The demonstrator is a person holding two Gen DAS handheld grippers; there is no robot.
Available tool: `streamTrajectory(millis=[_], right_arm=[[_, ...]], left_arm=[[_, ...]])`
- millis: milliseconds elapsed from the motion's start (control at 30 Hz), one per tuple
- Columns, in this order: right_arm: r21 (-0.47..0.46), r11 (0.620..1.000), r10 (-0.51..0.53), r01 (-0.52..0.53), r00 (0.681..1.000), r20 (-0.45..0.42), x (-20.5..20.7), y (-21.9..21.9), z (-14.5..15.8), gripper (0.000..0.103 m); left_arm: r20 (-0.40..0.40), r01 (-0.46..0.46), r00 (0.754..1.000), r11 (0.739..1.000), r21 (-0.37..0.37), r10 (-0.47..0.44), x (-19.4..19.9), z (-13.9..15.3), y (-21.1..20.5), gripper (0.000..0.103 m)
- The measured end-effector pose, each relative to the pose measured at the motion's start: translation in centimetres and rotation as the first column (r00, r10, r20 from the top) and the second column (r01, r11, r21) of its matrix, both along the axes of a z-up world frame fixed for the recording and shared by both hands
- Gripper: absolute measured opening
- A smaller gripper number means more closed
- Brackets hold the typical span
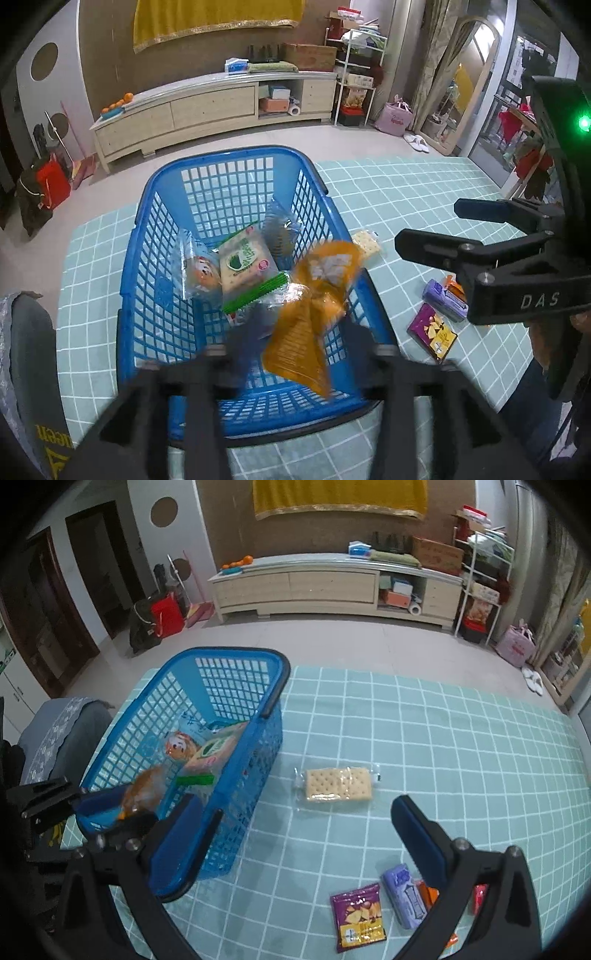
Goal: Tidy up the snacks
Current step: 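Open both tools to drop the bags into the blue basket, then grasp the red snack bag with the right tool while the left tool grasps the purple chip bag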
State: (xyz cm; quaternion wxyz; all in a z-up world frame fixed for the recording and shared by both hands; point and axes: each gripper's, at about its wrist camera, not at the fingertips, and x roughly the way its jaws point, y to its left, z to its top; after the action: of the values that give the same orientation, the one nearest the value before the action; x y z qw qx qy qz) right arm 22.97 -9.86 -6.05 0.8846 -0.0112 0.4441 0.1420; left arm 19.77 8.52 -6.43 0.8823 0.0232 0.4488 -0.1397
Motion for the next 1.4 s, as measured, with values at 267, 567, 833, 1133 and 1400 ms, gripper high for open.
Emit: streamTrajectory(millis=[267,567,833,1133,1400], right_arm=[[0.014,1.000,-0.022,0.022,0.999,0.048,-3.2,-1.5,1.9,0.103],[-0.031,0.999,-0.027,0.030,0.994,0.103,-7.3,-5.4,4.1,0.103],[-0.033,0.998,-0.053,0.057,0.994,0.095,-8.9,-9.9,4.6,0.103],[-0.061,0.993,-0.097,0.098,0.995,0.025,-8.5,-14.3,1.3,0.103],[-0.076,0.988,-0.137,0.133,0.989,-0.056,-7.2,-18.1,-2.8,0.103]], left_arm=[[0.096,0.014,0.995,0.998,0.069,-0.020,-3.0,3.0,-1.7,0.072],[0.148,0.019,0.989,0.999,0.029,-0.024,-6.2,5.9,-4.1,0.083],[0.133,0.098,0.985,0.993,0.068,-0.106,-6.9,5.3,-9.2,0.083],[0.033,0.104,0.994,0.991,0.085,-0.107,-5.9,1.7,-14.7,0.083],[-0.144,0.017,0.990,0.998,0.057,-0.008,-3.7,-3.3,-17.2,0.082]])
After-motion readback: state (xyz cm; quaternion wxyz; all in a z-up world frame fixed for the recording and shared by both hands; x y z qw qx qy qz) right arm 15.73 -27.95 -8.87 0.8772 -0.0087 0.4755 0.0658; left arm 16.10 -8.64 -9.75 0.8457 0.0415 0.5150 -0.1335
